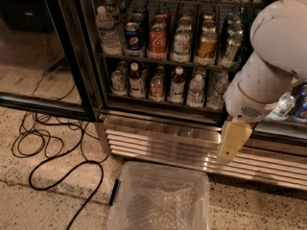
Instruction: Pick blue plastic bottle from bottom shelf of fridge
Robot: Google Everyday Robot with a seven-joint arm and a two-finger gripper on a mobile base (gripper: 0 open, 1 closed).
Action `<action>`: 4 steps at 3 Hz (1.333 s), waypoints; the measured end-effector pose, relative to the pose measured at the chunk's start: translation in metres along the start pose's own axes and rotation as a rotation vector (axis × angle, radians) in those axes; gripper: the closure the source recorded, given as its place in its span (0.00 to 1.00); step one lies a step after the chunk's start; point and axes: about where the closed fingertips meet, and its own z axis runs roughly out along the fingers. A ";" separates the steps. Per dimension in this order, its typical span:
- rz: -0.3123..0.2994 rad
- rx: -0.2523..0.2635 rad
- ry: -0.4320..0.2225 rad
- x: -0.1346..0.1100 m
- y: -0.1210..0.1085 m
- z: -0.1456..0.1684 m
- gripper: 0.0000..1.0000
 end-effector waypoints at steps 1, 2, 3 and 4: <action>0.065 0.007 -0.076 -0.022 -0.002 0.037 0.00; 0.122 -0.031 -0.125 -0.044 -0.009 0.087 0.00; 0.122 -0.032 -0.125 -0.044 -0.009 0.088 0.00; 0.117 -0.053 -0.180 -0.069 -0.004 0.117 0.00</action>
Offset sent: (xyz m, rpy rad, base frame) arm 0.0629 0.0776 -0.1260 0.2236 0.0493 -0.1348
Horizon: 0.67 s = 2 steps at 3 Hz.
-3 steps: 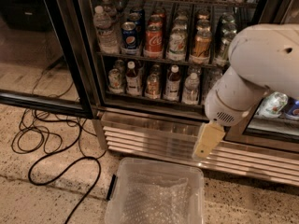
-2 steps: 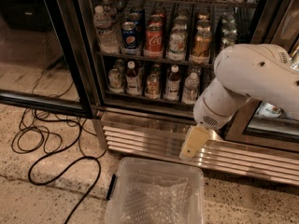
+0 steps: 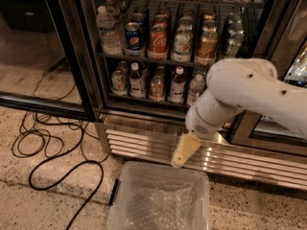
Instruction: Pick blue plastic bottle from bottom shelf of fridge
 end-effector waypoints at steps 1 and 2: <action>0.008 -0.023 -0.084 -0.036 -0.001 0.048 0.00; 0.035 -0.089 -0.115 -0.061 -0.001 0.105 0.00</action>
Offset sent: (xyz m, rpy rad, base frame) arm 0.0689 0.1256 -0.1154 0.2063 0.0854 -0.0025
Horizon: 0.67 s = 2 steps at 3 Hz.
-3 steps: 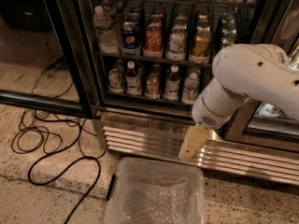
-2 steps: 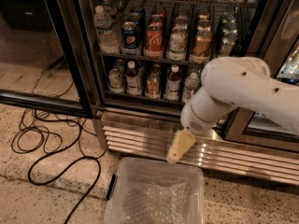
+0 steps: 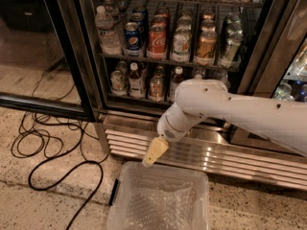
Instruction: Pick blue plastic bottle from bottom shelf of fridge
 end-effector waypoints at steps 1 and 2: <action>0.000 0.000 0.000 0.000 0.000 0.000 0.00; 0.009 -0.008 -0.050 -0.002 0.002 0.014 0.00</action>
Offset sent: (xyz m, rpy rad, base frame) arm 0.0045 0.0201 -0.0269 0.1334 -0.0281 -0.0201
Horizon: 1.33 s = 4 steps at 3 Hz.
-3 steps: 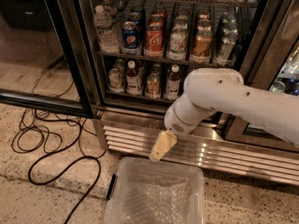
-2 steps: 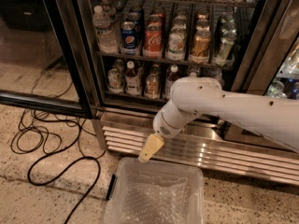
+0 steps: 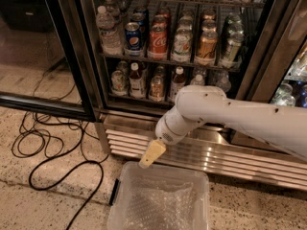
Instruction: Pick blue plastic bottle from bottom shelf of fridge
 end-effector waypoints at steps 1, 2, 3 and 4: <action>0.054 0.004 -0.023 0.007 -0.002 0.056 0.00; 0.181 0.060 -0.061 0.008 -0.017 0.101 0.00; 0.292 0.112 -0.122 0.000 -0.036 0.127 0.00; 0.308 0.123 -0.148 -0.007 -0.040 0.126 0.00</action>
Offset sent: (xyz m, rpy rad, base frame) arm 0.0893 0.0532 -0.1214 0.1936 -0.0783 -0.4647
